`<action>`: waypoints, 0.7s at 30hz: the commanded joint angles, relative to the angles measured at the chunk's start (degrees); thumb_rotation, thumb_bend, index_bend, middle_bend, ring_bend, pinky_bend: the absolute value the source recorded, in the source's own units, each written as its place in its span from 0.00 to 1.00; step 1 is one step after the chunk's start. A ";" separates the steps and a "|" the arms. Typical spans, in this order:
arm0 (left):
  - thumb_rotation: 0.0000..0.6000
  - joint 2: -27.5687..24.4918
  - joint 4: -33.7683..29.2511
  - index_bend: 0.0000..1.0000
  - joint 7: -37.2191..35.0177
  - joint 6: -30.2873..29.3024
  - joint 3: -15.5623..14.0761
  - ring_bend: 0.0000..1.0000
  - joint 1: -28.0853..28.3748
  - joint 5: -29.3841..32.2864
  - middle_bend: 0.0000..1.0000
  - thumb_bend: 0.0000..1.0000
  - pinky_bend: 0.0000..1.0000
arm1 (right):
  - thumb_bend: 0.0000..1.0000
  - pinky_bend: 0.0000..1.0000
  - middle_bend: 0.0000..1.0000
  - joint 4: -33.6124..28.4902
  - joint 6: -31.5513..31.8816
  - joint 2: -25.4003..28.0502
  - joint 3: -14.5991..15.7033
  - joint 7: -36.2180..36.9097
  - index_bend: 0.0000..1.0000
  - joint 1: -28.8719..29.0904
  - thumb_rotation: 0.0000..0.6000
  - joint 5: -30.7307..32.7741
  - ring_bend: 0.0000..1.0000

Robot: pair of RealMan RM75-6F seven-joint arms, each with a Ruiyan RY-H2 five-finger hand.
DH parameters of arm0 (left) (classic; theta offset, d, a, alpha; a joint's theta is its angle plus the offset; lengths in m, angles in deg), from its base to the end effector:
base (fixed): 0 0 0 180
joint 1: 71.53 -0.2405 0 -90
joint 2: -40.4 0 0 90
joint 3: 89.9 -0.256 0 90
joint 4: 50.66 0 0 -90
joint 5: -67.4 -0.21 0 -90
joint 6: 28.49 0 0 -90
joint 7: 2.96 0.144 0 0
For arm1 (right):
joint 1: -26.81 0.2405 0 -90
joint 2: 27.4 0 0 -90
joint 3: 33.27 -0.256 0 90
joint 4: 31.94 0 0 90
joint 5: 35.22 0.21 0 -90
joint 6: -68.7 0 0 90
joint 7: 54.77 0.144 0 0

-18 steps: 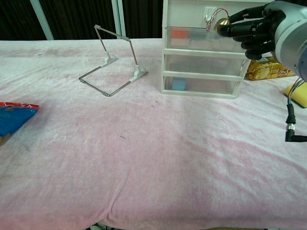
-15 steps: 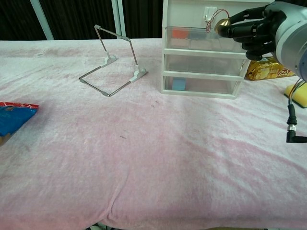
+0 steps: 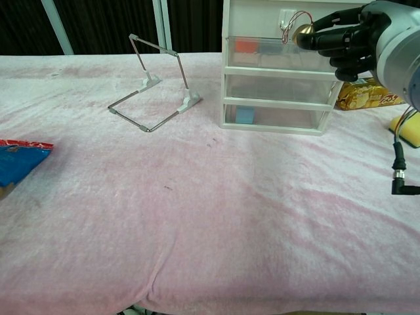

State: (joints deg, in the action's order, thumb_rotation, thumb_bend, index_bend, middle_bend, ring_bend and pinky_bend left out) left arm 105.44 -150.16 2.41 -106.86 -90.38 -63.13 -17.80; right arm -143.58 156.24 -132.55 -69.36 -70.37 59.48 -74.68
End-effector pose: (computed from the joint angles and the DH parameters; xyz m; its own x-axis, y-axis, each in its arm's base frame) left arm -0.2841 0.1820 0.1202 0.3609 0.1650 0.9179 0.9326 -0.0719 -0.3537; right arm -0.0792 -0.3078 0.0307 -0.5805 0.0650 0.8117 -0.7856 0.2176 -0.5792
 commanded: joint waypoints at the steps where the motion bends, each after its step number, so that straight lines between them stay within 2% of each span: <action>1: 1.00 0.00 -0.01 0.00 -0.02 0.01 0.00 0.00 0.00 0.00 0.00 0.00 0.00 | 0.40 0.93 0.96 0.03 0.03 0.03 -0.02 0.00 0.48 0.07 1.00 0.07 1.00; 21: 1.00 -0.04 -0.12 0.00 -0.04 0.09 -0.03 0.00 0.02 0.04 0.00 0.00 0.00 | 0.40 0.93 0.96 0.72 0.69 0.43 -0.84 0.03 0.48 0.74 1.00 1.57 1.00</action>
State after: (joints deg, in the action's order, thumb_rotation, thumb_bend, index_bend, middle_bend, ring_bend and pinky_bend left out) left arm 105.40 -150.28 2.36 -106.77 -90.42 -63.11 -17.76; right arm -142.87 156.92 -132.12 -70.18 -70.33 60.20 -73.13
